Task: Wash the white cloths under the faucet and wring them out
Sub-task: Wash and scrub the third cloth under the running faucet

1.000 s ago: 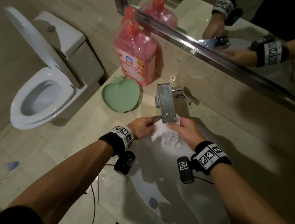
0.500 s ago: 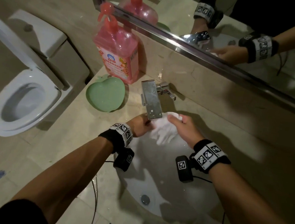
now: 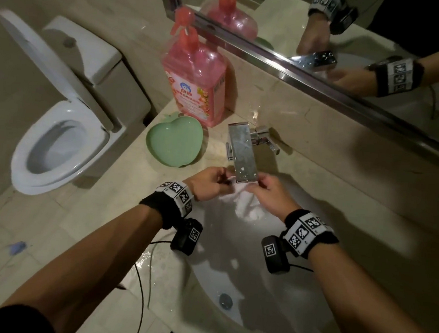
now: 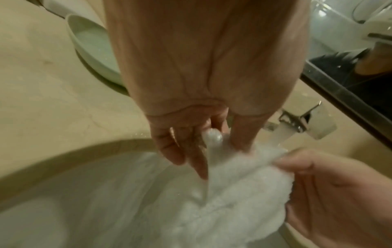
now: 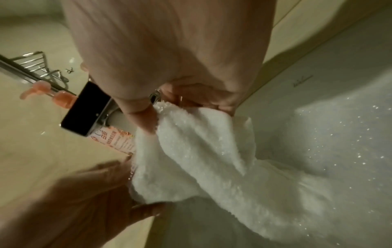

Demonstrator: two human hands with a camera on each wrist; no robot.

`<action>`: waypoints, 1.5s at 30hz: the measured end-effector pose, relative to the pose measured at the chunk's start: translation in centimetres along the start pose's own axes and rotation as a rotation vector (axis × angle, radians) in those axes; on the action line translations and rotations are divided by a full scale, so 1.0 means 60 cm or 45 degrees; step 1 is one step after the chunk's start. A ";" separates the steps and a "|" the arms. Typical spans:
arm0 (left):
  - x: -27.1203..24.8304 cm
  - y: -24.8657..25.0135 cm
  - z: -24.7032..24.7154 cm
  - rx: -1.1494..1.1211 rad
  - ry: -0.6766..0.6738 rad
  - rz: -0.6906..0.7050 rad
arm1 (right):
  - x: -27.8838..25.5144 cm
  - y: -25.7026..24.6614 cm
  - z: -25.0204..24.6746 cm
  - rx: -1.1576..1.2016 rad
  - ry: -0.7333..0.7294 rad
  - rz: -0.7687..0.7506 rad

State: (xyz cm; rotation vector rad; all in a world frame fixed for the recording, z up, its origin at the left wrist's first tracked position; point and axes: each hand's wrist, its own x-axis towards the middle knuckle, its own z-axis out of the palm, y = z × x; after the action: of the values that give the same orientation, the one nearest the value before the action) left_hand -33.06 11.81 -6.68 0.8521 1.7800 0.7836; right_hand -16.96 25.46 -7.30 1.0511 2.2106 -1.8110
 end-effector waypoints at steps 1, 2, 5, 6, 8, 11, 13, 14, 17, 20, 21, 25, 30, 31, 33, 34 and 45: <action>0.002 -0.005 0.002 0.012 0.011 -0.002 | -0.002 0.005 -0.006 0.028 0.029 0.004; 0.005 -0.006 0.006 0.019 0.023 0.016 | -0.006 0.006 -0.012 0.034 0.047 0.008; 0.022 0.008 0.027 -0.090 0.036 0.094 | -0.019 0.013 -0.020 0.041 0.004 0.032; 0.026 0.016 0.036 -0.109 0.013 0.126 | -0.024 0.014 -0.022 0.031 -0.026 0.069; 0.037 0.030 0.051 -0.083 0.011 0.184 | -0.029 0.017 -0.024 0.014 -0.014 0.098; 0.057 0.021 0.064 -0.135 0.049 0.126 | -0.025 0.021 -0.033 0.066 0.133 0.079; 0.064 0.006 0.068 -0.166 -0.002 0.014 | -0.021 0.019 -0.041 0.180 0.191 0.089; 0.063 0.005 0.067 -0.183 -0.024 0.007 | -0.019 0.016 -0.043 0.211 0.187 0.085; 0.043 0.006 0.053 -0.172 0.009 0.066 | -0.011 0.020 -0.042 0.129 0.118 0.096; 0.019 0.012 0.031 -0.054 -0.027 0.110 | -0.003 0.015 -0.031 0.009 0.052 0.101; 0.012 0.013 0.025 -0.042 -0.051 0.101 | -0.002 0.007 -0.024 0.018 -0.011 0.069; -0.007 0.022 0.001 0.037 -0.058 0.060 | 0.005 -0.022 0.004 0.014 -0.223 0.111; -0.006 -0.005 -0.008 0.066 -0.022 -0.070 | 0.012 -0.021 0.001 0.121 -0.121 0.121; -0.004 -0.010 -0.003 0.118 -0.069 -0.042 | 0.011 -0.017 -0.003 0.133 -0.069 0.109; 0.000 -0.017 0.010 0.254 -0.105 0.007 | 0.005 -0.010 -0.017 0.186 0.061 0.093; 0.001 -0.013 0.014 0.300 -0.086 0.004 | 0.001 -0.004 -0.025 0.213 0.109 0.077; 0.029 0.042 0.056 0.067 -0.027 0.128 | -0.036 0.004 -0.052 0.000 0.031 0.059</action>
State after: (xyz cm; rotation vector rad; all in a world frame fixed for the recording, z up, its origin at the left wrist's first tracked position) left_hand -29.88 15.11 -6.54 0.9880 1.7569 0.7925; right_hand -14.12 27.32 -5.57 1.1211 2.1807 -1.7883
